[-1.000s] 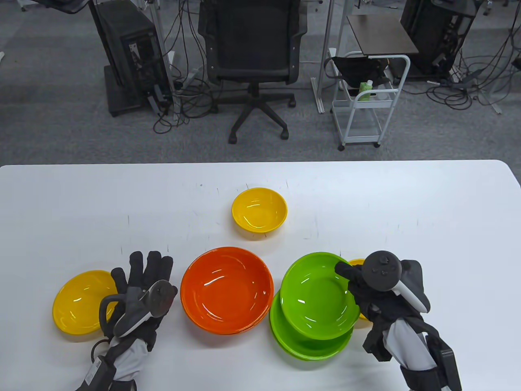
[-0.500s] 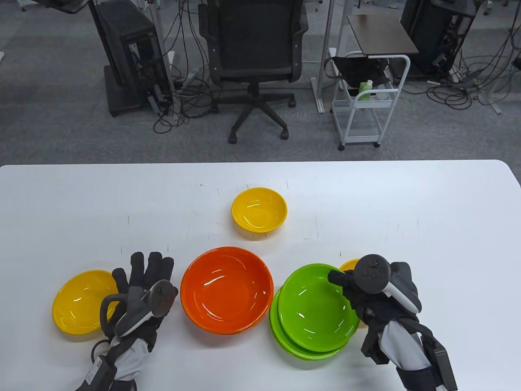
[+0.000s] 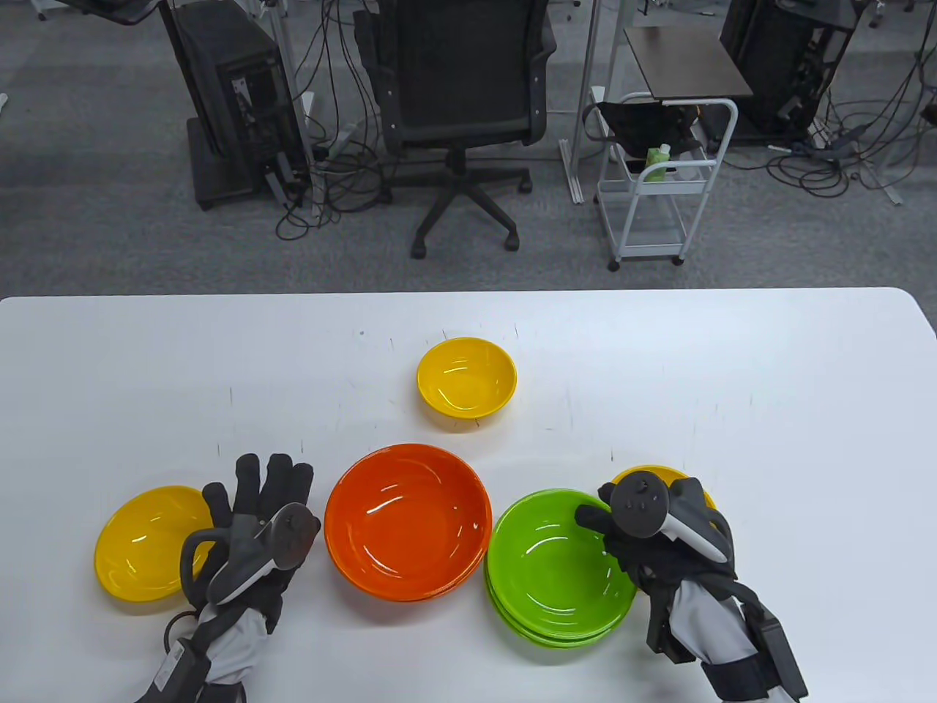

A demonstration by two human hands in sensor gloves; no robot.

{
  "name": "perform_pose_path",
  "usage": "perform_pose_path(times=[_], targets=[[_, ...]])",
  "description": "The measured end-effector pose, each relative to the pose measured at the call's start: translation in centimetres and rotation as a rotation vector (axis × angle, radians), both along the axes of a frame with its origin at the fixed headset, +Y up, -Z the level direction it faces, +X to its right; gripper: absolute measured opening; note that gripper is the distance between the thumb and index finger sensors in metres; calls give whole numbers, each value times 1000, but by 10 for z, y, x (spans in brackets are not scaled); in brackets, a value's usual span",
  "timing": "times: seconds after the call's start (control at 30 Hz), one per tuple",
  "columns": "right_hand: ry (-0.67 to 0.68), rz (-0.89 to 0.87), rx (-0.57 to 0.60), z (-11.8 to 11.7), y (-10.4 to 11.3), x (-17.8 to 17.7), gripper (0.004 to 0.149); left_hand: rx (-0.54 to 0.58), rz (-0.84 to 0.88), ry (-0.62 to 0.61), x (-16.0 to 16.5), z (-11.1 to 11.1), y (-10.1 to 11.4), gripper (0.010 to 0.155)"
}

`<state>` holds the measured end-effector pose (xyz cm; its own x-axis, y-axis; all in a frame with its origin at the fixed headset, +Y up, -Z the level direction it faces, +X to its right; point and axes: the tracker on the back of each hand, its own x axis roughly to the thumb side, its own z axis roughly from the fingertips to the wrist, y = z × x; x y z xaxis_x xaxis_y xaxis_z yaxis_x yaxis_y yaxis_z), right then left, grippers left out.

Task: Nest bowls by color group

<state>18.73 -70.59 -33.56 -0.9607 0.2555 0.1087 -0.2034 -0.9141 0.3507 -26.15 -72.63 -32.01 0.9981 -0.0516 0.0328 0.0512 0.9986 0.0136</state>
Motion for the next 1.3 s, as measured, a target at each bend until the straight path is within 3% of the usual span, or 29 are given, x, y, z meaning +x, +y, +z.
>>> perform_pose_path(times=[0.17,0.27,0.4,0.5,0.7,0.83,0.93,1.3], targets=[[28,-69,-18,1,3,-1,52,-7,-7,-5,1,0,-1,72],[-6,-108,35,1,16,6,54,-10,-6,-6,1,0,-1,72],[-206,-118,163,0,38,36,63,-17,3,-8,1,0,-1,72],[-362,-80,204,0,41,63,74,-16,4,-9,2,0,-1,72],[-584,-52,37,-7,12,102,80,-17,0,-15,3,0,-2,72],[-653,-20,-78,-11,-9,115,84,-20,1,-14,2,0,-2,72],[-667,-115,-123,-12,-20,121,86,-23,4,-13,2,0,-2,72],[-703,-276,-166,-16,-38,132,66,-56,89,-28,1,-1,-1,73]])
